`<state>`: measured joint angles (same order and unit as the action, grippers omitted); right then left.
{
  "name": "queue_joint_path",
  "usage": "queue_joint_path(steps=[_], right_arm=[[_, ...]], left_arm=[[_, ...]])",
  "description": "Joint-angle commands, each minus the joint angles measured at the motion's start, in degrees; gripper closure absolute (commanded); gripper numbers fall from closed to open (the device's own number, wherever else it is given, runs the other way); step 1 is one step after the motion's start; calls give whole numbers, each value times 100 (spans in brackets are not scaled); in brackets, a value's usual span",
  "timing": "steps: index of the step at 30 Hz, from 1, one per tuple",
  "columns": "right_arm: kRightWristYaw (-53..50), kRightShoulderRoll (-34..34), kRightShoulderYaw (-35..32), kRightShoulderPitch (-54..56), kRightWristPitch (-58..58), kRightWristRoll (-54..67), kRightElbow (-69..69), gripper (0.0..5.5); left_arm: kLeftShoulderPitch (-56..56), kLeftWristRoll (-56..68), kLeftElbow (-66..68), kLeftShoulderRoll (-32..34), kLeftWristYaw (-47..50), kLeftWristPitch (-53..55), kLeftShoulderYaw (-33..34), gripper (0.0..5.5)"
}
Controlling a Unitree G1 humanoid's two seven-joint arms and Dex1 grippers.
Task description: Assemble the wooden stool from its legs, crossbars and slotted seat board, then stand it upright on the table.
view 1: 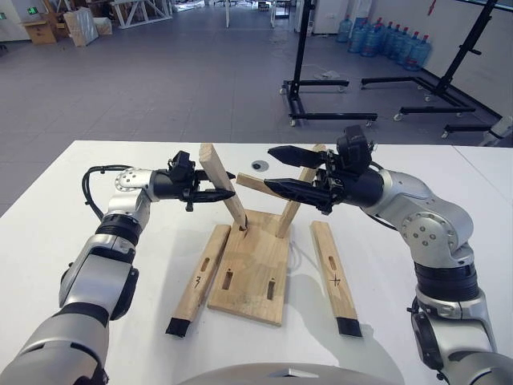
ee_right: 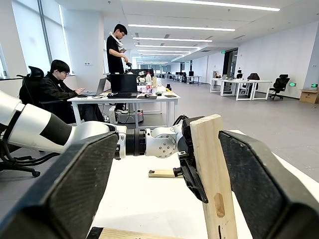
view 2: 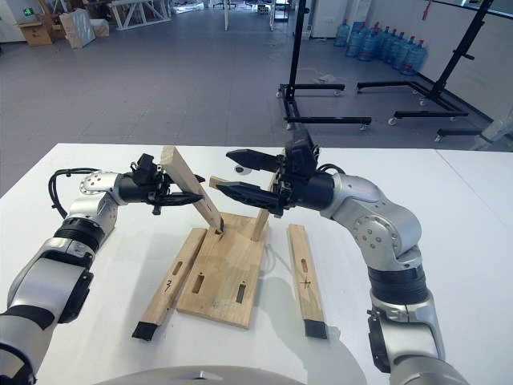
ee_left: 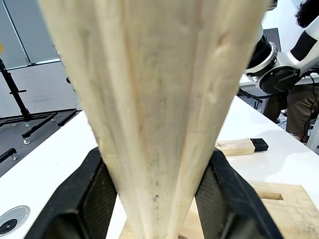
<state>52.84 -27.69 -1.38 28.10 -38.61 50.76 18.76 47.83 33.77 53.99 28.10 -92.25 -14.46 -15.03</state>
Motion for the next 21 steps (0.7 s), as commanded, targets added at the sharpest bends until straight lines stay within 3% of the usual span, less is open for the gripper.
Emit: queue_joint_path(steps=[1,11,21], right_arm=[[-3,10,30,24,-61,49,85,180],[-59,37,41,-69,-64,48,140,180],[-107,76,46,-178,-44,43,211,180]], left_arm=[[-136,-185,-128,201,-24,101,-388,347],[108,23,-394,481,-24,214,-823,347],[453,239,-376,675,-24,277,-782,347]])
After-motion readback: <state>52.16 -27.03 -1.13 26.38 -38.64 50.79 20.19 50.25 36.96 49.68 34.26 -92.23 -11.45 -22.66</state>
